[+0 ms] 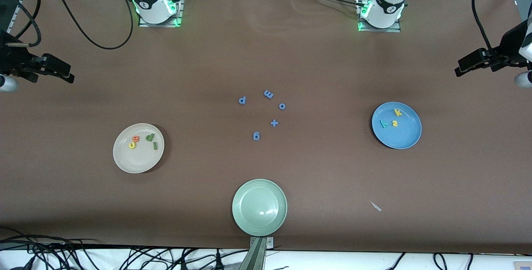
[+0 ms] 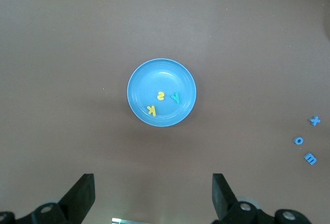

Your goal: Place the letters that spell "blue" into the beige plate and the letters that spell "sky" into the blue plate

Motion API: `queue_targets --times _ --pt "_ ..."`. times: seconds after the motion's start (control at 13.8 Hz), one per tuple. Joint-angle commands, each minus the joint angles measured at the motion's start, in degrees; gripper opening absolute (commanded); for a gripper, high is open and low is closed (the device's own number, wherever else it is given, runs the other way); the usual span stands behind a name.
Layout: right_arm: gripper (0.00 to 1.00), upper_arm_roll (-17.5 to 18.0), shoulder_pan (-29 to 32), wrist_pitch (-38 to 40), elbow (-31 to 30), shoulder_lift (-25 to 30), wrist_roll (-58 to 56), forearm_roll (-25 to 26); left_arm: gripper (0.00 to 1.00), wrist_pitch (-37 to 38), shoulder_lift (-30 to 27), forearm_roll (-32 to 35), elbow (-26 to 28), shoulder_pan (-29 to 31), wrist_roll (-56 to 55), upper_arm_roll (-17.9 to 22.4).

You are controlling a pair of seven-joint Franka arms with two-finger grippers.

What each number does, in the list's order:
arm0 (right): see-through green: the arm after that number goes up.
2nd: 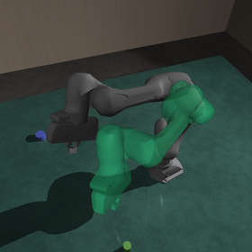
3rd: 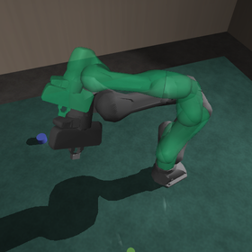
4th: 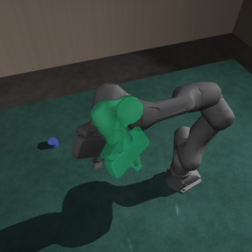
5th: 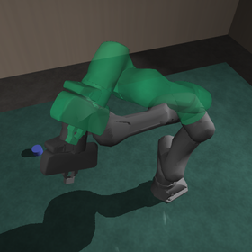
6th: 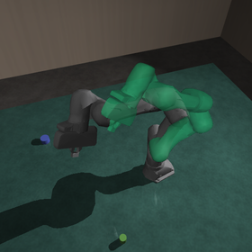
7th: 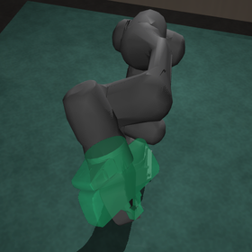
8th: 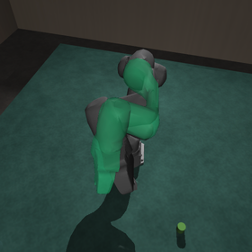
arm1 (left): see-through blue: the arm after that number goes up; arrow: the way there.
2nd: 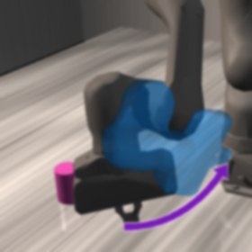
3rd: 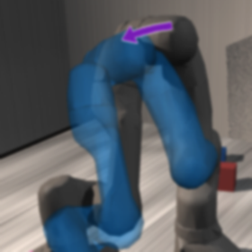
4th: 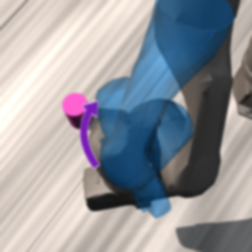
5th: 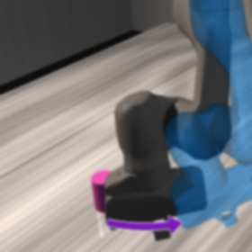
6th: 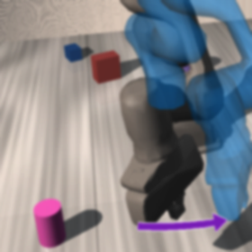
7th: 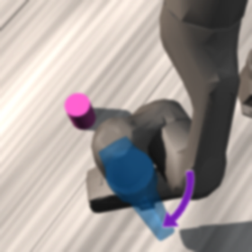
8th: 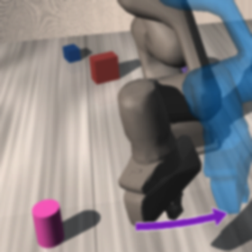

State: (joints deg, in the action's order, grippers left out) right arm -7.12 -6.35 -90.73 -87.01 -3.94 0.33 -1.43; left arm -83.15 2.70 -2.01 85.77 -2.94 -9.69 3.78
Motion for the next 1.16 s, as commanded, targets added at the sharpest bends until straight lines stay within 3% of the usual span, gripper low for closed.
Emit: queue_targets --times 0.0,1.08 --pt "1.00 0.36 0.12 0.99 1.05 -0.10 0.81 0.73 1.00 0.79 0.29 1.66 -1.13 0.04 0.37 0.08" --pt "1.00 0.27 0.03 1.35 0.79 -0.10 0.81 2.05 1.00 0.35 0.55 2.63 -1.04 0.04 0.20 0.00"
